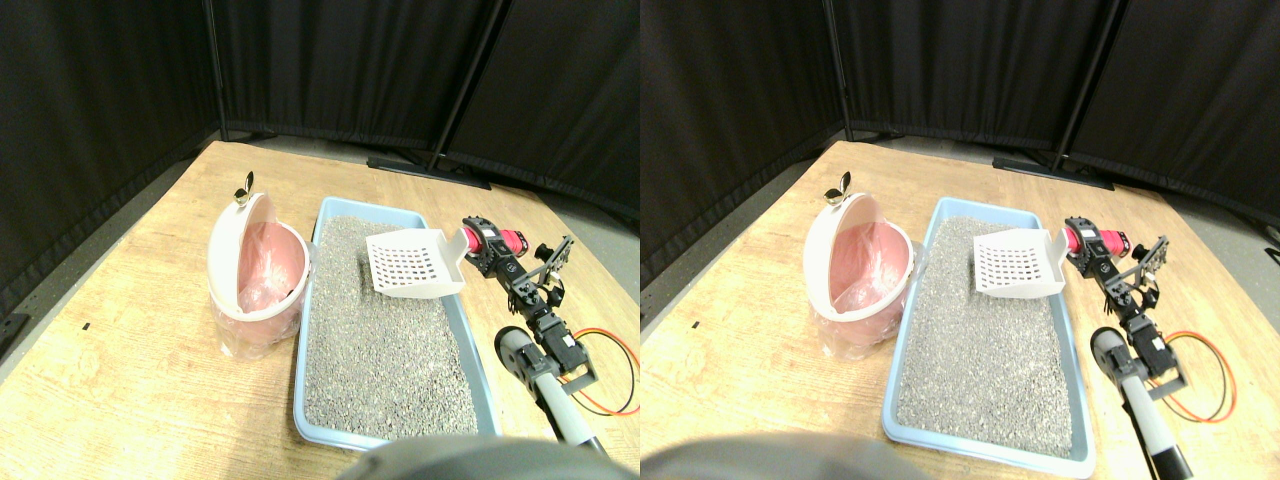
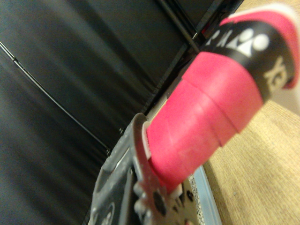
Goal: Scoop (unimanual)
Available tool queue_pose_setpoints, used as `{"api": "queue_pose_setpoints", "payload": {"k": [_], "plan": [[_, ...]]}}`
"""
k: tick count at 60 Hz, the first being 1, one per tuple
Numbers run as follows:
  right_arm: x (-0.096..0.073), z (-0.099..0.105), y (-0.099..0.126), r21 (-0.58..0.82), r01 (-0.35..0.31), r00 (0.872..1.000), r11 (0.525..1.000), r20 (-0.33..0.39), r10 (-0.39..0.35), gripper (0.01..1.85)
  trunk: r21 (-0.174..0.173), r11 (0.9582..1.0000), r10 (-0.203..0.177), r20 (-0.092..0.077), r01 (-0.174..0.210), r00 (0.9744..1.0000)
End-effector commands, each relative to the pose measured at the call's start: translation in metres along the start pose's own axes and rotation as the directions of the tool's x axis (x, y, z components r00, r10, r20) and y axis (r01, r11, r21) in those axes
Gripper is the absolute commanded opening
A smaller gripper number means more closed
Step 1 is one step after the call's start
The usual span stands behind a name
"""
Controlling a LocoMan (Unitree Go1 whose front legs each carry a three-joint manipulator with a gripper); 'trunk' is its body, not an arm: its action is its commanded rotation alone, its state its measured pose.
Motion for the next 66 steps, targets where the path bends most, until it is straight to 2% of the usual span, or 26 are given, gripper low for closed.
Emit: {"api": "queue_pose_setpoints", "payload": {"k": [1,14,24,39,52,57,59,62,64,65,66], "plan": [[-0.001,0.002,0.001,0.021,-0.009,0.999,1.0,0.044,0.008,0.05,-0.024,0.9997,-0.008,0.0,0.008,1.0],[-0.007,-0.01,-0.002,0.058,-0.004,1.0,0.998,0.03,0.003,0.05,-0.02,0.9997,-0.011,-0.001,0.011,0.9999],[-0.01,-0.026,-0.007,0.097,-0.012,0.999,0.995,0.03,0.01,0.05,-0.014,0.9998,-0.015,-0.006,0.015,0.9999],[-0.019,-0.044,-0.015,0.133,0.05,0.999,0.99,0.009,-0.052,0.05,-0.013,0.9997,-0.019,-0.011,0.019,0.9998],[-0.026,-0.059,-0.016,0.155,0.067,0.998,0.986,0.01,-0.069,0.05,-0.008,0.9997,-0.023,-0.013,0.022,0.9997],[-0.028,-0.062,-0.016,0.151,0.087,0.996,0.985,-0.013,-0.086,0.05,-0.007,0.9997,-0.025,-0.014,0.025,0.9996],[-0.029,-0.063,-0.014,0.151,0.13,0.991,0.98,-0.05,-0.123,0.05,-0.003,0.9996,-0.027,-0.016,0.027,0.9995],[-0.03,-0.064,-0.014,0.145,0.146,0.988,0.978,-0.067,-0.138,0.08,-0.003,0.9996,-0.027,-0.016,0.027,0.9995],[-0.033,-0.065,-0.011,0.141,0.221,0.965,0.965,-0.173,-0.196,0.47,-0.003,0.9996,-0.027,-0.016,0.027,0.9995],[-0.033,-0.065,-0.011,0.141,0.221,0.965,0.965,-0.173,-0.196,0.47,-0.003,0.9996,-0.027,-0.016,0.027,0.9995],[-0.035,-0.065,-0.009,0.139,0.234,0.958,0.962,-0.204,-0.203,0.61,-0.001,0.9995,-0.032,-0.019,0.032,0.9993]]}}
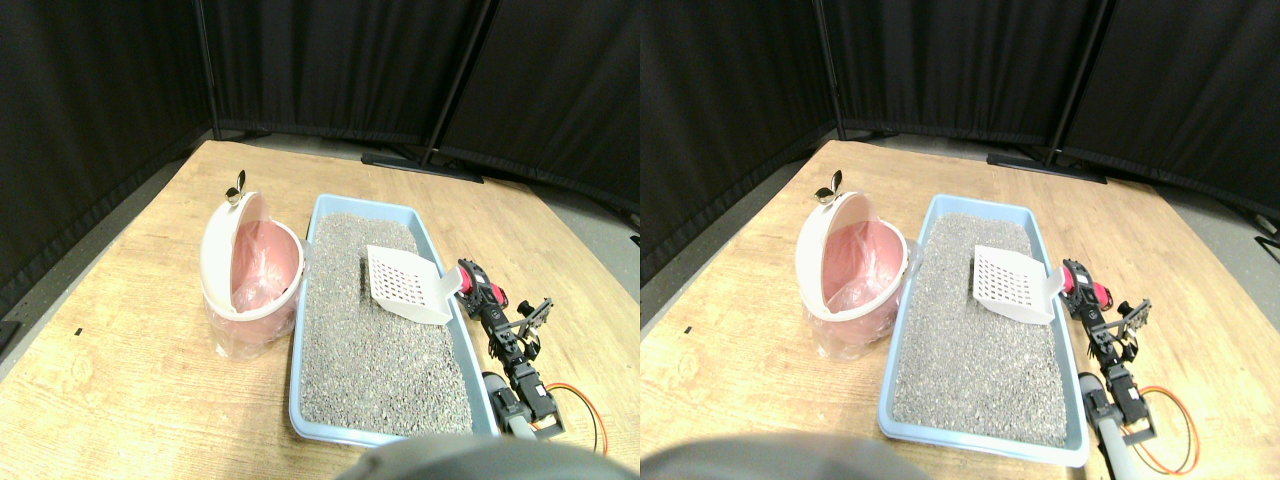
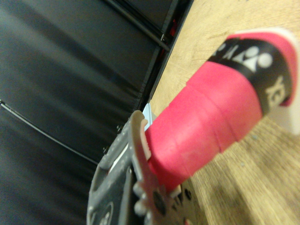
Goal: Scoop (unimanual)
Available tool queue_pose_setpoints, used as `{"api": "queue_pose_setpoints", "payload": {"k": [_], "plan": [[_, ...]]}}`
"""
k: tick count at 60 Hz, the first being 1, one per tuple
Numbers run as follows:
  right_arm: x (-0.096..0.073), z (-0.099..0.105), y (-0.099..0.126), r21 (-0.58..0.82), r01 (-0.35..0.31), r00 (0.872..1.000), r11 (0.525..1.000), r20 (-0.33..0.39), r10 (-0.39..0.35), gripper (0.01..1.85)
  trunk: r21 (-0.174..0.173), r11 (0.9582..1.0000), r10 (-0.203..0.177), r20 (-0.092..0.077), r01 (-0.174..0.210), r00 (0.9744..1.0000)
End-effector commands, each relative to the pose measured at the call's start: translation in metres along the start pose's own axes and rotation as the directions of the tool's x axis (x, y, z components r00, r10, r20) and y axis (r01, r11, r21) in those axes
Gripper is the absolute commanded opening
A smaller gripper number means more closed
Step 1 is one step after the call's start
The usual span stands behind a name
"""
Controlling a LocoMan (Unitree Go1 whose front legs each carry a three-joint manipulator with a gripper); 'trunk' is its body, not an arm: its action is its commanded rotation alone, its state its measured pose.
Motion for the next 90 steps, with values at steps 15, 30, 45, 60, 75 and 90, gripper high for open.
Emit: {"api": "queue_pose_setpoints", "payload": {"k": [15,30,45,60,75,90], "plan": [[-0.01,-0.005,0.008,-0.022,0.099,0.967,0.995,-0.232,-0.102,1.41,-0.01,0.9998,-0.016,-0.012,0.016,0.9998],[-0.015,0.006,0.01,-0.034,0.062,0.978,0.997,-0.197,-0.068,1.39,-0.009,0.9997,-0.025,-0.01,0.025,0.9996],[-0.025,0.019,0.015,-0.05,-0.011,0.992,0.999,-0.129,0.004,1.32,-0.007,0.9995,-0.032,-0.011,0.032,0.9994],[-0.039,0.034,0.017,-0.083,-0.028,0.995,0.996,-0.094,0.02,1.22,-0.005,0.9984,-0.056,-0.008,0.056,0.9984],[-0.054,0.046,0.016,-0.125,-0.03,0.998,0.992,-0.055,0.024,1.09,0.0,0.998,-0.063,-0.004,0.063,0.998],[-0.063,0.051,0.015,-0.125,-0.049,0.999,0.991,0.001,0.049,0.63,0.004,0.998,-0.063,-0.002,0.063,0.998]]}}
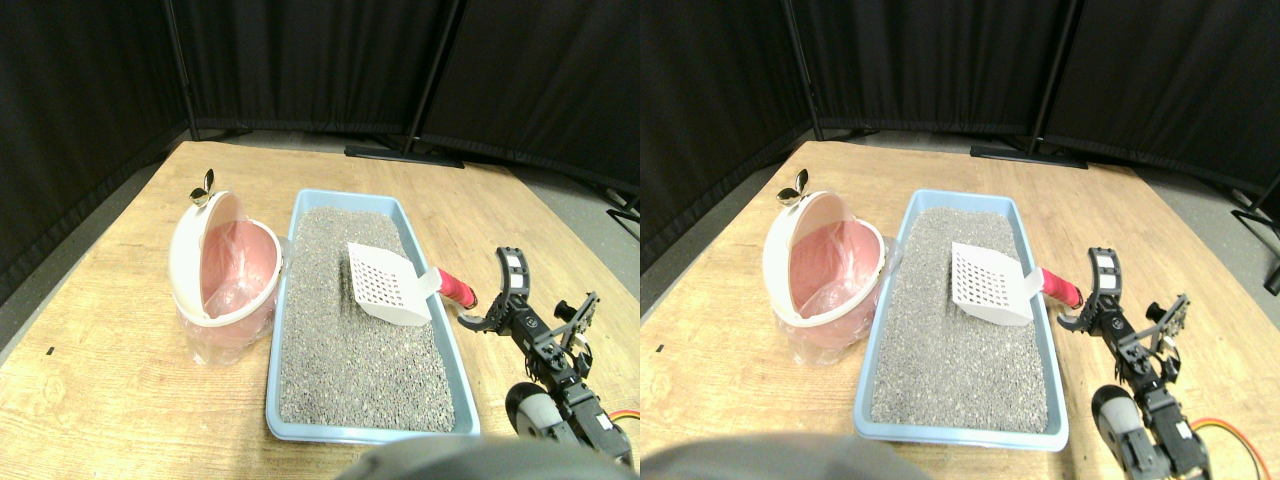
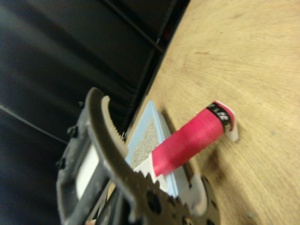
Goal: Scoop (unimanual)
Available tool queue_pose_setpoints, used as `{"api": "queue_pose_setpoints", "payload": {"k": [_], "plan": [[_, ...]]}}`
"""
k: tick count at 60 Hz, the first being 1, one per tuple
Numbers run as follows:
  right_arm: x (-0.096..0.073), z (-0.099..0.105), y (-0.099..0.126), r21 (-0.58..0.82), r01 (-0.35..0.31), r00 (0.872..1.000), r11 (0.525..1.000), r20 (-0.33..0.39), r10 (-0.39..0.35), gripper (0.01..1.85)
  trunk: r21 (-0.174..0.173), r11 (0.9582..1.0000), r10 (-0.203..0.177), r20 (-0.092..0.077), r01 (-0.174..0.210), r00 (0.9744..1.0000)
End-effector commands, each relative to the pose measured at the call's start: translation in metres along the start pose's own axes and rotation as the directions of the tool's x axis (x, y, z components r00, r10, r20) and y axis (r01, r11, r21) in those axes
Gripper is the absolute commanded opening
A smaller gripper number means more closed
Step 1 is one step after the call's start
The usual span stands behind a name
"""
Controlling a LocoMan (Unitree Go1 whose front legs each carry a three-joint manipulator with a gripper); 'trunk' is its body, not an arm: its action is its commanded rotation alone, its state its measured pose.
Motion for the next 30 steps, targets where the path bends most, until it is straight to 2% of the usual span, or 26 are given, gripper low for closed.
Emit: {"api": "queue_pose_setpoints", "payload": {"k": [1,5,15,19,20,30], "plan": [[-0.002,0.007,0.0,-0.011,-0.016,0.998,1.0,0.062,0.017,0.58,-0.013,0.9999,-0.003,0.008,0.003,1.0],[-0.005,0.008,0.001,-0.012,-0.013,0.997,1.0,0.074,0.013,0.32,-0.013,0.9999,-0.003,0.008,0.003,1.0],[-0.012,0.007,0.002,-0.017,-0.051,0.991,0.999,0.125,0.053,0.05,-0.012,0.9999,-0.008,0.01,0.008,0.9999],[-0.014,0.007,0.002,-0.019,-0.057,0.989,0.998,0.137,0.059,0.05,-0.011,0.9999,-0.01,0.01,0.01,0.9999],[-0.016,0.006,0.002,-0.02,-0.068,0.985,0.998,0.158,0.07,0.05,-0.011,0.9999,-0.01,0.01,0.01,0.9999],[-0.024,0.006,0.001,-0.037,-0.064,0.984,0.997,0.163,0.069,0.05,-0.007,0.9999,-0.012,0.008,0.012,0.9999]]}}
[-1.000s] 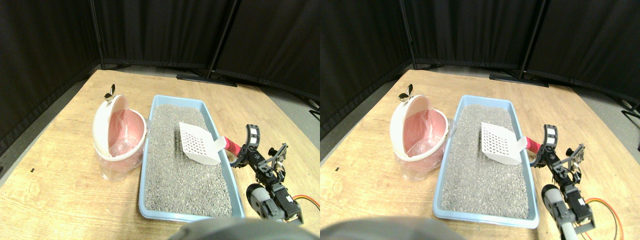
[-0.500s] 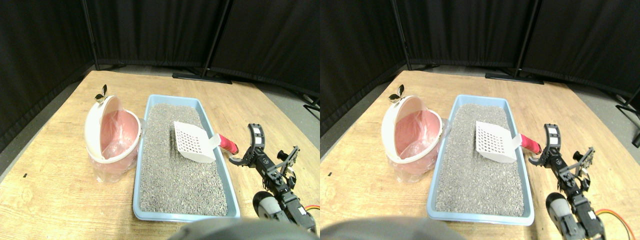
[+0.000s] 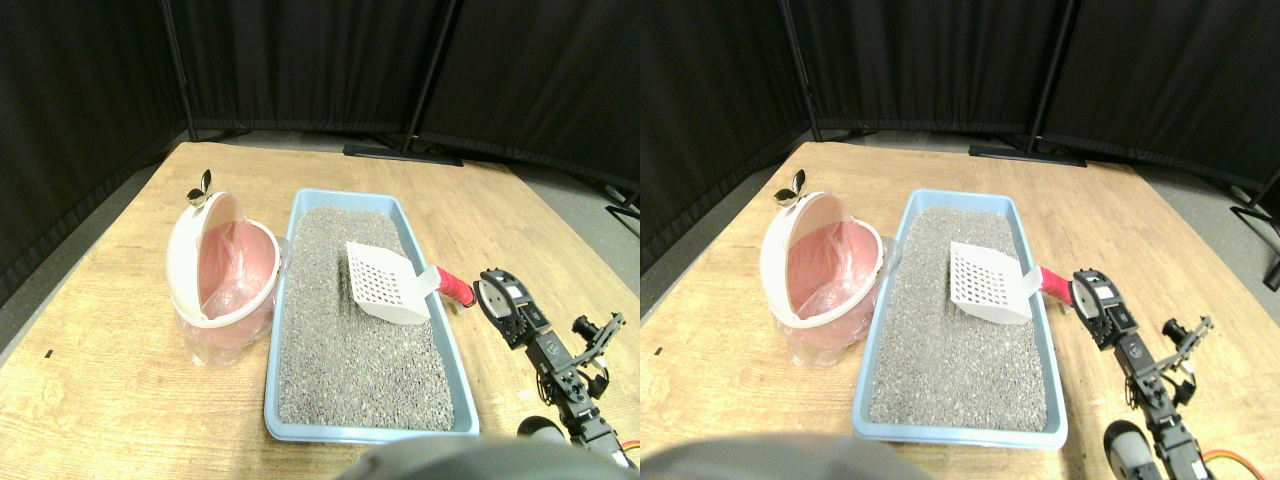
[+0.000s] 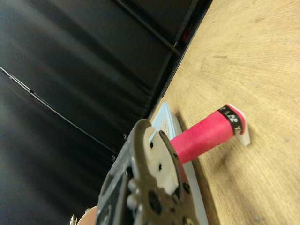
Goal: Scoop (unimanual)
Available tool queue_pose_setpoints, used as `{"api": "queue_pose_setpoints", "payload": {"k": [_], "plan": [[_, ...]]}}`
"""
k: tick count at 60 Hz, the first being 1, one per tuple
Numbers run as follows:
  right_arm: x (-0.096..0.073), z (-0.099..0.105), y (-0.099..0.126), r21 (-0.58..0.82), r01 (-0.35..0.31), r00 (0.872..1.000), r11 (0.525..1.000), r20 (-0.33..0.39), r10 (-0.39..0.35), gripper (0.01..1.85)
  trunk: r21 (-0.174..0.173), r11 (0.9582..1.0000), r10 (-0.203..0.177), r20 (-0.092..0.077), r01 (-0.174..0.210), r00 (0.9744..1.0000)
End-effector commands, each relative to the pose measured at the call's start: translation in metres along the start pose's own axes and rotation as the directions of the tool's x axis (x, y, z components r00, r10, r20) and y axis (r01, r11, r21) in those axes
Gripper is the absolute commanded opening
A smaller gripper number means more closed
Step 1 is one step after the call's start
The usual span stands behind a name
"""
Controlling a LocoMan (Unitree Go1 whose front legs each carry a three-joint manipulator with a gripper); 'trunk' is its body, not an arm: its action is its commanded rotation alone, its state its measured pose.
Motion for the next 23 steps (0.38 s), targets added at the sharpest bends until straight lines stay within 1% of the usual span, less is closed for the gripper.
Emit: {"api": "queue_pose_setpoints", "payload": {"k": [1,6,9,10,12,23], "plan": [[-0.005,0.0058,0.0009,-0.032,-0.004,0.999,0.999,0.035,0.005,0.05,-0.015,0.9999,-0.009,0.009,0.009,0.9999],[-0.0078,0.005,-0.0008,-0.036,-0.016,0.999,0.999,0.046,0.017,0.05,-0.012,0.9998,-0.013,0.01,0.013,0.9999],[-0.0088,0.004,-0.0016,-0.037,-0.012,0.999,0.999,0.048,0.014,0.05,-0.011,0.9998,-0.014,0.009,0.014,0.9999],[-0.0103,0.0034,-0.0022,-0.035,0.002,0.999,0.999,0.043,-0.001,0.05,-0.011,0.9998,-0.015,0.007,0.015,0.9999],[-0.0111,0.0029,-0.0026,-0.033,0.006,0.999,0.999,0.042,-0.005,0.05,-0.011,0.9998,-0.015,0.007,0.015,0.9999],[-0.0133,0.0019,-0.004,-0.049,0.008,0.999,0.999,0.048,-0.006,0.05,-0.011,0.9998,-0.014,0.006,0.014,0.9999]]}}
